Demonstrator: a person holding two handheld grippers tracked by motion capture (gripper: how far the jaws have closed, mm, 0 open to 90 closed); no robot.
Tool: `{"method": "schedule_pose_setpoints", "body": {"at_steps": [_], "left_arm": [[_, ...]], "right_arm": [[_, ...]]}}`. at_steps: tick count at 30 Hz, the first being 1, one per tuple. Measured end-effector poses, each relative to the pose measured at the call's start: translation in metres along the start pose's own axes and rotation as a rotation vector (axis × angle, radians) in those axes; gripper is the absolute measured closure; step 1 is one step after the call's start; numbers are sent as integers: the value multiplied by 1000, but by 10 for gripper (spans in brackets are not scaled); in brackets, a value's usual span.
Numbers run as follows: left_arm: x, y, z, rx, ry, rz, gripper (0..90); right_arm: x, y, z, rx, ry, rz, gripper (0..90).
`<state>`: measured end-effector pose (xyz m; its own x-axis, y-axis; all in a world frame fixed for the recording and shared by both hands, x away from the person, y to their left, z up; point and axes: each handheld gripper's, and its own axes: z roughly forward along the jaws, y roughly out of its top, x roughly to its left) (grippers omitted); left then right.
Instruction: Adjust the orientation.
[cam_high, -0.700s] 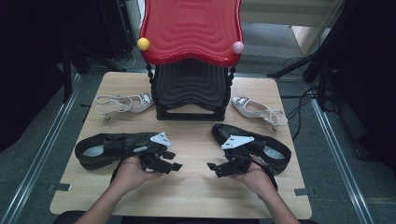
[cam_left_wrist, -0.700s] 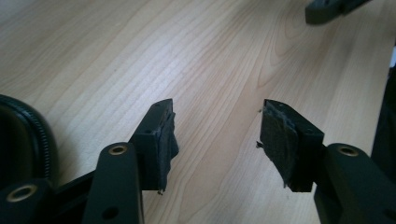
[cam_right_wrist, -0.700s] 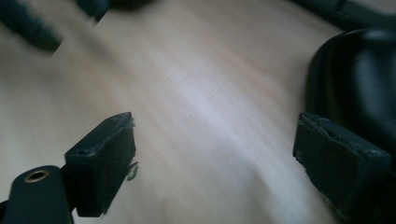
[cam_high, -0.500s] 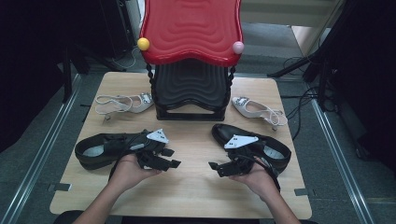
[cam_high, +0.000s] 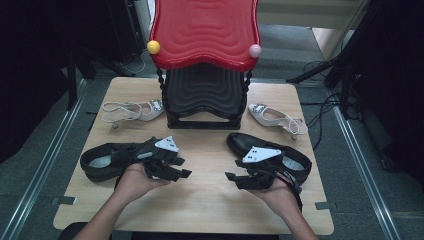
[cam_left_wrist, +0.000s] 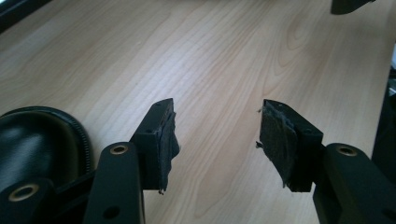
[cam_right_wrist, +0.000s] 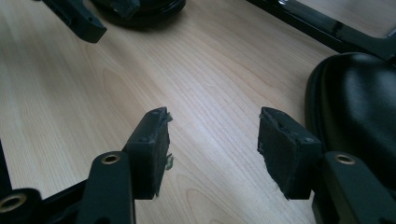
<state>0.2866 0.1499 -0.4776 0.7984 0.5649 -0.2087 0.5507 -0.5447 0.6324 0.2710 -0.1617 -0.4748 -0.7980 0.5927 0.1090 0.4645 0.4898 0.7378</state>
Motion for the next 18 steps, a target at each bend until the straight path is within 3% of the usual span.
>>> {"method": "schedule_pose_setpoints", "body": {"at_steps": [3, 5, 8, 11, 13, 16, 18], "left_arm": [[2, -1, -1, 11, 19, 4, 441], [2, 0, -1, 11, 26, -2, 419], [1, 0, -2, 9, 31, 4, 414], [1, -1, -3, 13, 27, 15, 404], [2, -1, -3, 15, 16, 8, 384], [6, 0, -7, -7, -60, -41, 370], [5, -1, -11, -16, -45, -23, 376]], "right_arm": [[0, -1, -2, 2, 10, -21, 509], [0, -2, -2, 42, 30, -26, 589], [0, -2, 1, 62, 43, -17, 602], [1, -1, 1, 48, 53, -15, 584], [1, -2, 1, 41, 49, -29, 573], [2, 0, -1, 34, 24, -64, 552], [1, 2, -4, 14, 26, -49, 553]]}}
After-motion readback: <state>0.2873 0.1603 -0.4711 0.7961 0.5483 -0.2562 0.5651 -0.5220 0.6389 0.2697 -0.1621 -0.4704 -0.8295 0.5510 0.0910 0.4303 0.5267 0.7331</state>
